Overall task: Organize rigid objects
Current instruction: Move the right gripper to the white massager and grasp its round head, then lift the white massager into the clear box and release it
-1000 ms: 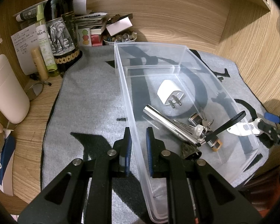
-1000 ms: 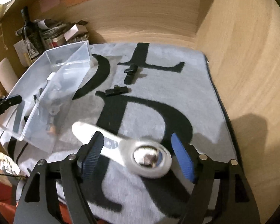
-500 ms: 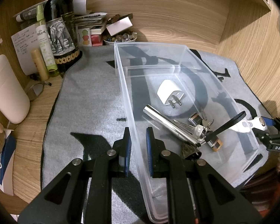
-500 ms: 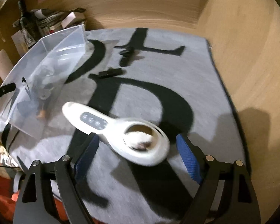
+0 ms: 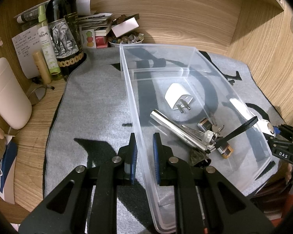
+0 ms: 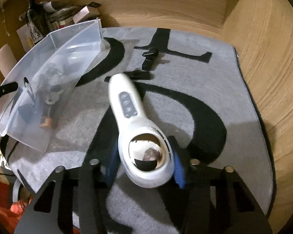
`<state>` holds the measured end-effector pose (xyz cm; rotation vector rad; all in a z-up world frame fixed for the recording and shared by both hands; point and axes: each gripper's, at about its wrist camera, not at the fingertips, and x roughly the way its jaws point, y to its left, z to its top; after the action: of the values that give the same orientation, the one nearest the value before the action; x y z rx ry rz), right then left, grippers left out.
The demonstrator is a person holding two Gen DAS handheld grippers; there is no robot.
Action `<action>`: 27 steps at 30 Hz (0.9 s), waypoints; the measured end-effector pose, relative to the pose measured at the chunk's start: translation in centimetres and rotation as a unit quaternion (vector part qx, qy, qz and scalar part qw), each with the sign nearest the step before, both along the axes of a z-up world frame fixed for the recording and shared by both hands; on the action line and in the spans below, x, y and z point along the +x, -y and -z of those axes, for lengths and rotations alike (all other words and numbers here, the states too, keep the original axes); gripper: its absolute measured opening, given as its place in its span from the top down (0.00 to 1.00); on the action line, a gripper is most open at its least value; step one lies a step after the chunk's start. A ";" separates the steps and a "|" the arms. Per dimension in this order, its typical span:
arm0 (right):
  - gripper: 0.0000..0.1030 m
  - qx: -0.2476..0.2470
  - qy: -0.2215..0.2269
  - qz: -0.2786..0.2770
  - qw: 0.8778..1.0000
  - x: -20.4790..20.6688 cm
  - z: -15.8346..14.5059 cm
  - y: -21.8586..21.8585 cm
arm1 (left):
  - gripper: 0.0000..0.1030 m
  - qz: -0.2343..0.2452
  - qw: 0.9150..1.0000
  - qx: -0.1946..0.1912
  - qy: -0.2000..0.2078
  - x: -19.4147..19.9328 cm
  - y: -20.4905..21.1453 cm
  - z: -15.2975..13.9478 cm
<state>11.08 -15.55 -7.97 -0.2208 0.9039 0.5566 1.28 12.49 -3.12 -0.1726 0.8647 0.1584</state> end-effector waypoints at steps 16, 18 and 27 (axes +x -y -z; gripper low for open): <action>0.63 0.013 0.011 -0.002 1.000 0.0 0.2 -1.7 | 0.87 -0.001 1.000 -0.001 0.000 0.0 0.0 0.0; 0.63 0.019 0.011 -0.001 1.000 -0.2 0.0 -1.4 | 0.87 -0.001 1.000 -0.001 0.000 0.0 -0.1 0.0; 0.63 0.046 0.069 0.000 0.997 -1.2 -4.4 -0.8 | 0.87 -0.002 1.000 -0.010 -0.001 0.0 -0.3 0.0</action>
<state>9.85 -14.76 -3.58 -0.1731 0.7419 0.5738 1.24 12.78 -3.14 -0.1920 0.8674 0.1533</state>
